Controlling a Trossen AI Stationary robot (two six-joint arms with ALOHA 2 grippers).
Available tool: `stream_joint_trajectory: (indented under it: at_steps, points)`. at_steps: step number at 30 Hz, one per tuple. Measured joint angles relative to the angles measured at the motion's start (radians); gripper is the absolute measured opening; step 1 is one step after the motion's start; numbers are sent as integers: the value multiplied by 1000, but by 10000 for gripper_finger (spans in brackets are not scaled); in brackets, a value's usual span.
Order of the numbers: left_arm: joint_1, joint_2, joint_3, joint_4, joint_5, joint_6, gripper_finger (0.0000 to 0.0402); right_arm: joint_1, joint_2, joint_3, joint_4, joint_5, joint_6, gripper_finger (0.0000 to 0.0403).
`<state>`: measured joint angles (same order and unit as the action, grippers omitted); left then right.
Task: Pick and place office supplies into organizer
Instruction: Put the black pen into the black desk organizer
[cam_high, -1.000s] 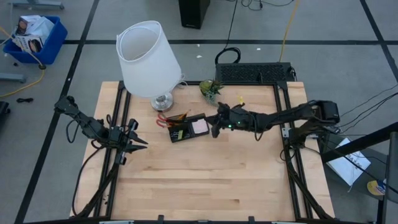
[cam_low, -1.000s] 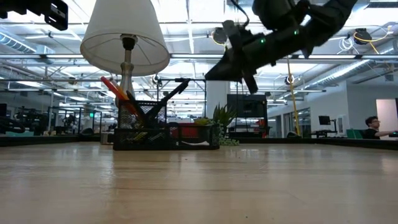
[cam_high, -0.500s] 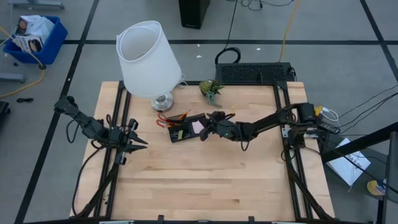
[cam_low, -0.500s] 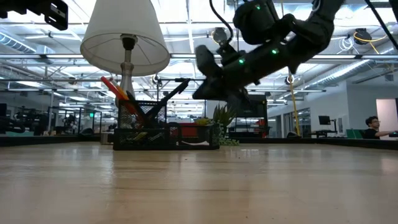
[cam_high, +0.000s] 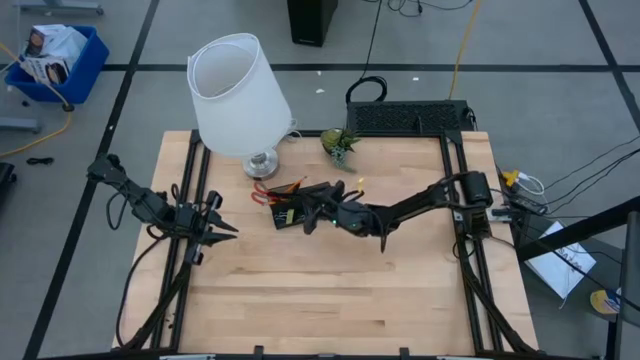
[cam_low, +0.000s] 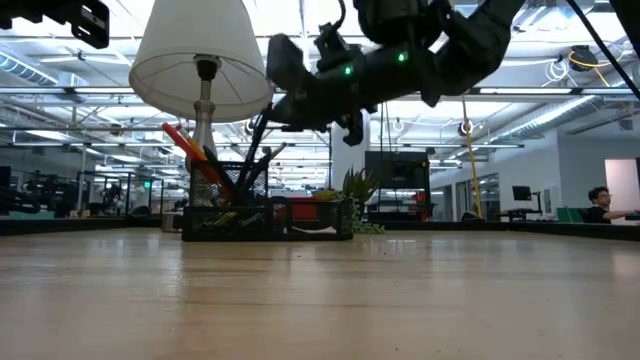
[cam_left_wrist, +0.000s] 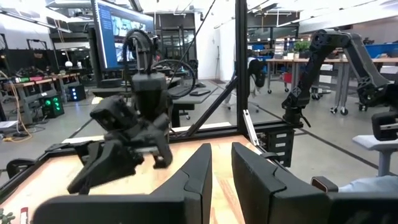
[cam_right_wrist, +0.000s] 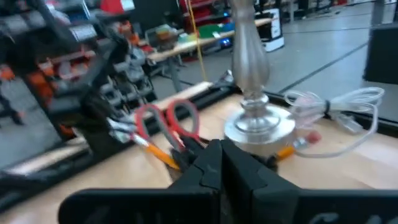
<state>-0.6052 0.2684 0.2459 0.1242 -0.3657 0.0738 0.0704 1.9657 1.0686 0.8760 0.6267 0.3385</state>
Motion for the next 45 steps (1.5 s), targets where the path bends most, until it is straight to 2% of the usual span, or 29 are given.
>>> stream_joint_trajectory:
  at_steps: [5, 9, 14, 18, 24, 29, 32, 34, 37, 40, 45]
  points:
    - [0, 0, 0, 0, 0, 0, 67, -11, 3, 4, -42, 7, -28, 0]
    - [0, 0, 0, 0, 0, 0, 67, -10, -7, -2, -129, 73, -65, 0]
    - [0, 0, 0, 3, 0, 0, 67, -11, 10, -1, -18, -25, 29, 0]
    - [0, 0, 0, 3, 0, 0, 67, -17, 12, 19, 24, 49, -16, 0]
    - [0, 0, 0, 3, 0, 0, 67, -47, 13, 61, 23, -55, -50, 0]
    - [0, 0, 0, 3, 0, 0, 67, -50, 23, 55, 23, -51, -255, 0]
    - [0, 0, 0, 3, 0, 0, 67, -18, 19, 17, 151, -47, -377, 0]
    - [0, 0, 0, 3, 0, 0, 67, 4, 16, 3, 232, -57, -415, 0]
    - [0, 0, 0, 3, 0, 0, 67, 7, 14, -8, 245, -57, -446, 0]
    - [0, 0, 0, 3, 0, 0, 67, -7, 17, -13, 231, -57, -432, 0]
    - [0, 0, 0, 3, 0, 0, 67, -61, 18, -13, 110, -123, -307, 0]
